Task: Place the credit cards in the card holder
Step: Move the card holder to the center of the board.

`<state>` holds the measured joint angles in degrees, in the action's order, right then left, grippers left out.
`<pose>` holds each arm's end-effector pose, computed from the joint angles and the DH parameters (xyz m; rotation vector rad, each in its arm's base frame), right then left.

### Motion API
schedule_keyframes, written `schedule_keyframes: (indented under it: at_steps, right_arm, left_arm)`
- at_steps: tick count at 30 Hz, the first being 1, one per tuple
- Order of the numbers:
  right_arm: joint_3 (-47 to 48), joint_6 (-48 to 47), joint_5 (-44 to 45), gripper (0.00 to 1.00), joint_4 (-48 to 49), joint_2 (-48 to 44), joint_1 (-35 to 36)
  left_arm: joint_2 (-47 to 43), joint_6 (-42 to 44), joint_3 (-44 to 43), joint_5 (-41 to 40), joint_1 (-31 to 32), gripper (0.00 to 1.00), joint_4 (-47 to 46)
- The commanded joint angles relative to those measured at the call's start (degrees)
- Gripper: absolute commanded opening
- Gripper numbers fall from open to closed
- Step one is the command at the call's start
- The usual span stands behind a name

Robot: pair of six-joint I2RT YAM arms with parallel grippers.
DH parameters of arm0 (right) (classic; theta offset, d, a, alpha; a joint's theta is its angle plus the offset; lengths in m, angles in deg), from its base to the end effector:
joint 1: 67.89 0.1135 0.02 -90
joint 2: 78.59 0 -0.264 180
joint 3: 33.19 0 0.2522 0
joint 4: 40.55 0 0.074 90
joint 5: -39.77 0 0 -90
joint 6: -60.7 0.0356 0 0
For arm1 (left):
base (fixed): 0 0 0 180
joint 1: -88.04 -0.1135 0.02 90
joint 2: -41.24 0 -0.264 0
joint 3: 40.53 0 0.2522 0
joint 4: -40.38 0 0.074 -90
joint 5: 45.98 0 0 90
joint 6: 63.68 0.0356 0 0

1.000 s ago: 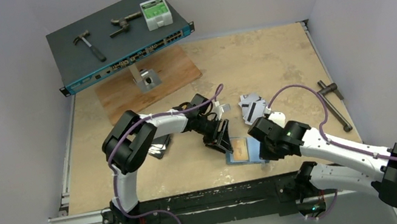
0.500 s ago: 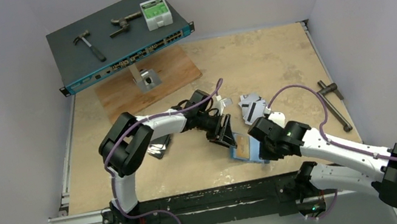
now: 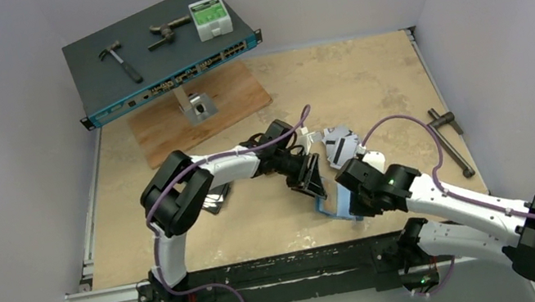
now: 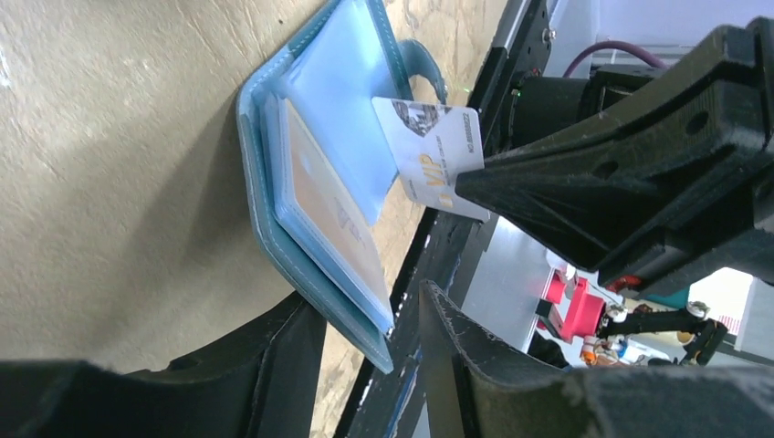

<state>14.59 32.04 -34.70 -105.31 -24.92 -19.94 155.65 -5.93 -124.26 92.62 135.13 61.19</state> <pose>0.1078 0.1053 0.1981 0.3803 2.6971 0.1638 0.2574 -0.3161 0.1489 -0.7638 -2.5979 1.5261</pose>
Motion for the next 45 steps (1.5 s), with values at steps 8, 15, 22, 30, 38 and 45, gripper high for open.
schedule_keyframes:
  at_steps: [8,15,22,30,38,45]
  right_arm:
    - [-1.5,1.6,0.2,0.0,0.3,-0.9,0.1]
    - [-2.2,3.6,-0.5,0.0,4.4,-6.7,0.1]
    - [-5.8,4.9,-2.8,0.0,12.4,-11.1,0.1]
    - [-3.2,0.6,-3.6,0.0,16.7,-0.8,0.1]
    - [-3.7,-0.1,-4.3,0.0,18.5,-3.8,0.1]
    - [-2.5,0.8,-3.3,0.0,9.4,-9.5,0.1]
  left_arm:
    - [4.0,2.7,-5.9,-6.4,0.9,0.13,6.2]
    - [2.4,3.9,-5.4,-8.5,0.3,0.0,11.0]
    - [-4.8,4.1,3.0,-9.5,-6.9,0.0,15.8]
    - [-5.4,6.4,5.4,-10.0,-10.7,0.0,17.5]
    - [-5.2,7.5,5.0,-10.4,-10.7,0.0,17.3]
    - [-5.8,9.0,3.2,-12.3,-10.6,0.0,18.3]
